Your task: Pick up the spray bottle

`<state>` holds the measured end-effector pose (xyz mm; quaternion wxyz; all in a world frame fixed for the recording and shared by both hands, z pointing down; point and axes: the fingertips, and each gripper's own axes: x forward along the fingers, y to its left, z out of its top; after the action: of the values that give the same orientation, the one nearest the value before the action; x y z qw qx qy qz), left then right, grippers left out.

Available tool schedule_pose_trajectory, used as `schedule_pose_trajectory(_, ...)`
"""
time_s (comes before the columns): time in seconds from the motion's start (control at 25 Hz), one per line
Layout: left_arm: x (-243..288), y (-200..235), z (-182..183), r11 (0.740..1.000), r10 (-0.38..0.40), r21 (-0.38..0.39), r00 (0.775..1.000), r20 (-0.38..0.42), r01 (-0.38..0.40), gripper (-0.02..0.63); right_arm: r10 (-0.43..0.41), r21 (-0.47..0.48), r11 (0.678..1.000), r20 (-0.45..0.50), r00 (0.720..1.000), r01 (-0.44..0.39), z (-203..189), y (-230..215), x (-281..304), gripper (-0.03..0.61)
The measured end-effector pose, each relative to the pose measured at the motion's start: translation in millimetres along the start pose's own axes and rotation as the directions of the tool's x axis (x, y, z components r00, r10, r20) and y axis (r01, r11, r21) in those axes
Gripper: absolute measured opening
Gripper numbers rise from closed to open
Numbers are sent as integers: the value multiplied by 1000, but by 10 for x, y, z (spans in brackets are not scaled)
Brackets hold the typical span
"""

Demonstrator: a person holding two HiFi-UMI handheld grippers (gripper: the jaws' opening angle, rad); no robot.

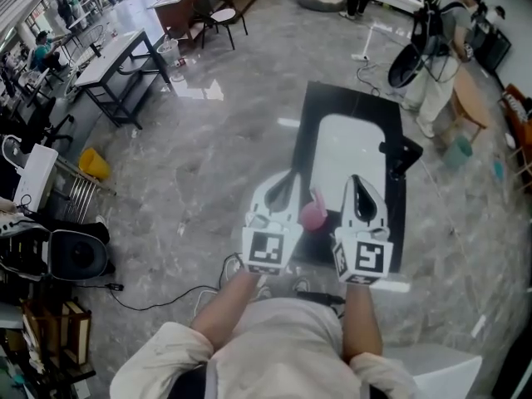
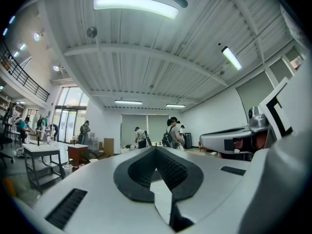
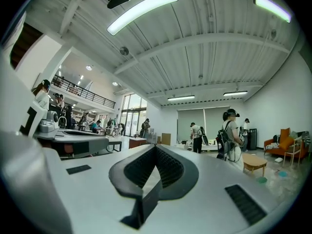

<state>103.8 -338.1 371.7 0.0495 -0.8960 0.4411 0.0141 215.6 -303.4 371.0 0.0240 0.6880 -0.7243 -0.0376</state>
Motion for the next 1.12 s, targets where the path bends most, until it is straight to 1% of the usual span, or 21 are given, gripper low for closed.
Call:
schedule_pose_trajectory(0.16,17,-31,-63,1000,18,6,1000,-18,-18,2,30,10,999,6,1000,-30,-56,-30,27,5)
schedule_pose_trajectory(0.28,7,-25,-94,999,32,-12,999,-21,-32,2,47,15,999,4,999,-47,-105,4,31,5)
schedule_pose_trajectory(0.52,2,-26,-77,999,38,14,999,-28,-38,2,103,28,994,-44,994,-101,-381,112,40,8)
schedule_pose_trajectory(0.72,16,-57,-90,999,52,-11,998,-30,-52,2,129,47,991,-116,985,-125,-637,140,67,8)
schedule_pose_trajectory(0.84,10,-35,-77,998,59,4,998,-29,-59,2,152,41,988,-159,976,-148,-773,216,96,40)
schedule_pose_trajectory(0.96,-4,8,-67,997,71,-13,997,-24,-71,2,175,43,985,-193,965,-170,-924,300,129,62)
schedule_pose_trajectory(1.12,-5,51,-78,997,79,-11,997,-21,-79,2,216,54,976,-256,942,-209,-1192,405,160,111)
